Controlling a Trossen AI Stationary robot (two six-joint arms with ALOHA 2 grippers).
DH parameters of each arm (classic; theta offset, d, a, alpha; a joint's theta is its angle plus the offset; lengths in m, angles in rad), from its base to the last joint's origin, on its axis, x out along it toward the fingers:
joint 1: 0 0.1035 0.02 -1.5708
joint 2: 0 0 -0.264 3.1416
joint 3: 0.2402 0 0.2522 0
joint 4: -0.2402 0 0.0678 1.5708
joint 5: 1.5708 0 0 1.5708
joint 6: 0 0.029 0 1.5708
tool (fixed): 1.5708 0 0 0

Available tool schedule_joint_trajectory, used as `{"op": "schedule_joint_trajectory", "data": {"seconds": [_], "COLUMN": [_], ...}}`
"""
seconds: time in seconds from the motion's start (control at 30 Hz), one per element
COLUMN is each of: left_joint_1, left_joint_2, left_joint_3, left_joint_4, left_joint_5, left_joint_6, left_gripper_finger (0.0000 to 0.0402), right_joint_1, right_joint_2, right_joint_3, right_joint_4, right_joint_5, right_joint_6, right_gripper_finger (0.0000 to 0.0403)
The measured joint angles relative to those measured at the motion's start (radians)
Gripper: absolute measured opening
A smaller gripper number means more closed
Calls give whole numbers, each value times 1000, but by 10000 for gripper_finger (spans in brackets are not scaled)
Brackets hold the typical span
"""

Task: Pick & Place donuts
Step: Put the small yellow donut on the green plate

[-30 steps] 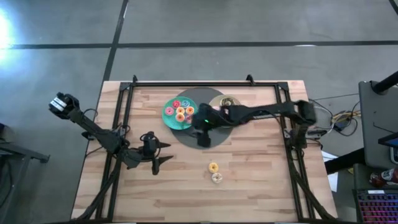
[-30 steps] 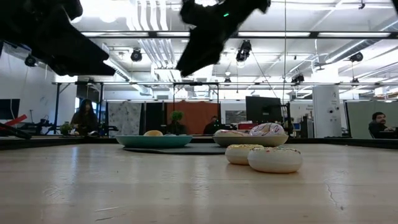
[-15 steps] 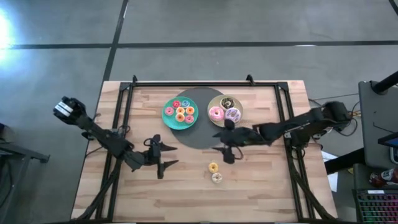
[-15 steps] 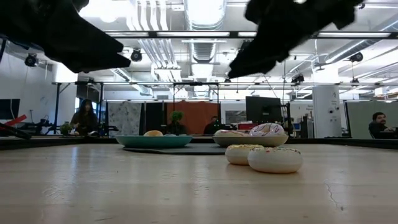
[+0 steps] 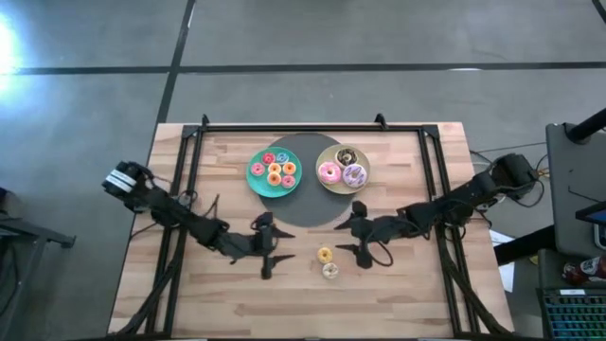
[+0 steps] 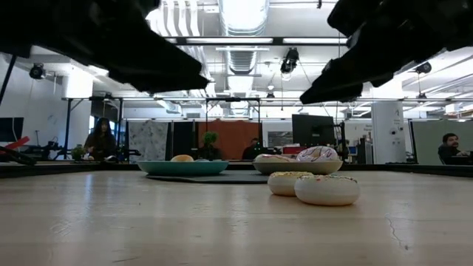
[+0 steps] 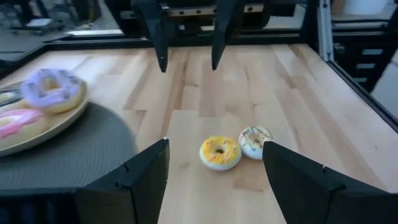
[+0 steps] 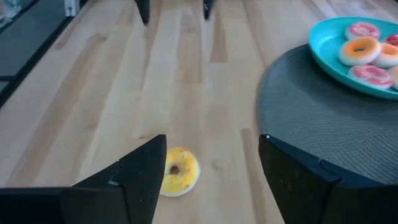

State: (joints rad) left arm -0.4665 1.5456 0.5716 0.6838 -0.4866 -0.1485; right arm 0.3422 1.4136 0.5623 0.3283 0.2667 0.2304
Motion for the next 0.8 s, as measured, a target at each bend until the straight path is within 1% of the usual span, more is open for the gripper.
{"op": "schedule_joint_trajectory", "data": {"seconds": [0.17,0.33,0.47,0.6,0.8], "left_joint_1": [59,109,146,171,199], "left_joint_2": [109,207,280,330,424], "left_joint_3": [100,186,235,278,349], "left_joint_4": [-2,-3,-5,-5,-7], "left_joint_5": [128,237,302,368,435], "left_joint_6": [36,65,68,62,66], "left_gripper_finger": [234,234,234,234,234], "right_joint_1": [51,97,131,162,211], "right_joint_2": [0,0,0,0,0], "right_joint_3": [-3,-8,-19,-41,-90], "right_joint_4": [0,-28,-45,-56,-92], "right_joint_5": [8,59,101,108,185], "right_joint_6": [10,52,89,133,251], "right_gripper_finger": [242,239,239,235,232]}}
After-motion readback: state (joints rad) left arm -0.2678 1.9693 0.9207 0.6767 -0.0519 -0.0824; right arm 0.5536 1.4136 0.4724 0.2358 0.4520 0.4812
